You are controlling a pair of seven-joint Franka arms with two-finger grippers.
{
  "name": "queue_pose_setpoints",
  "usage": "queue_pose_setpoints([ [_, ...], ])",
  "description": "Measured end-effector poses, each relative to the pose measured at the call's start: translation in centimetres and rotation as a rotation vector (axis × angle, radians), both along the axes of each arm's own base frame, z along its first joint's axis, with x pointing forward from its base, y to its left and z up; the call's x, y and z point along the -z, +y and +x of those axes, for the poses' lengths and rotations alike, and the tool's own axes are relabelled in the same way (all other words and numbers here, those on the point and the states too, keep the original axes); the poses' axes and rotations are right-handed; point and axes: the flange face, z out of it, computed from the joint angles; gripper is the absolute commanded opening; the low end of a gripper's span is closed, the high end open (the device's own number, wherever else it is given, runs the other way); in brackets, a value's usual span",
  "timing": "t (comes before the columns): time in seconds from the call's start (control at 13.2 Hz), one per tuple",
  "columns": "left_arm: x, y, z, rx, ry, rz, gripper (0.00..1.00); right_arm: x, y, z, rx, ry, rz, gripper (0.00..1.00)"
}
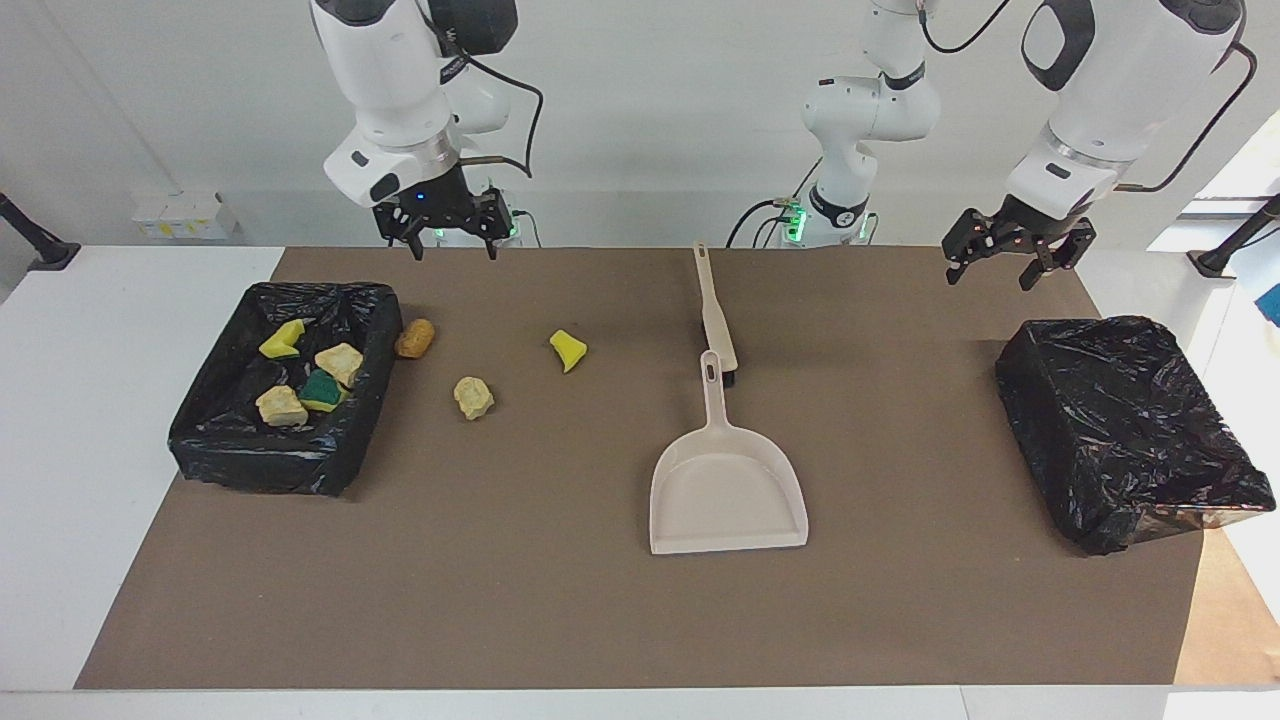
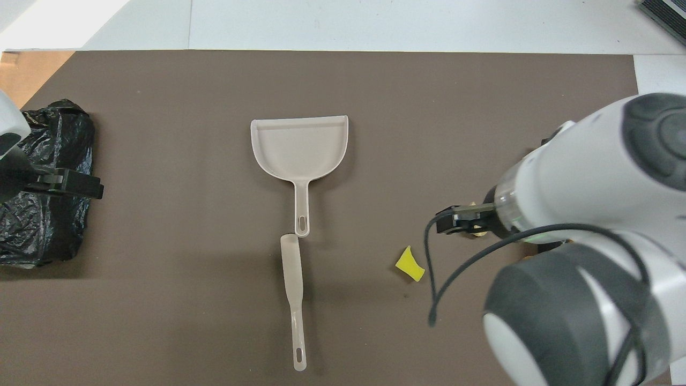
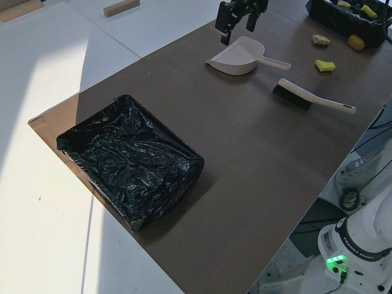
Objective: Sweep and dump trash in bin
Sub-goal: 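Grasp the wooden brush handle with the right gripper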
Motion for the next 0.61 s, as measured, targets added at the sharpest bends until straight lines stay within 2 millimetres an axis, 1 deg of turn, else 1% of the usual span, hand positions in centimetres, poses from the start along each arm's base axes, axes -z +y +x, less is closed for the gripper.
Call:
queue_pose_setpoints([
  [0.15, 0.0, 0.0, 0.0, 0.0, 0.0, 0.0, 1.0, 1.7, 5.9, -2.3, 0.016, -0.014, -0.001, 1.0],
  [0.3, 0.0, 0.0, 0.0, 0.0, 0.0, 0.0, 1.0, 4.6, 11.6, -4.9, 0.046, -0.023, 0.0, 1.0],
  [0.38, 0.0, 0.0, 0.0, 0.001, 0.001, 0.0, 1.0, 6.3, 14.0, -6.0, 0.057, -0.029, 0.006, 1.0],
  [0.46, 0.1, -0.1, 0.0, 0.002, 0.001, 0.0, 1.0, 7.8, 15.7, -6.9, 0.061, -0.035, 0.013, 1.0],
  [0.61, 0.7, -0.4, 0.3, 0.007, 0.013, 0.002, 1.0, 10.4, 18.0, -8.4, 0.066, -0.025, 0.009, 1.0],
])
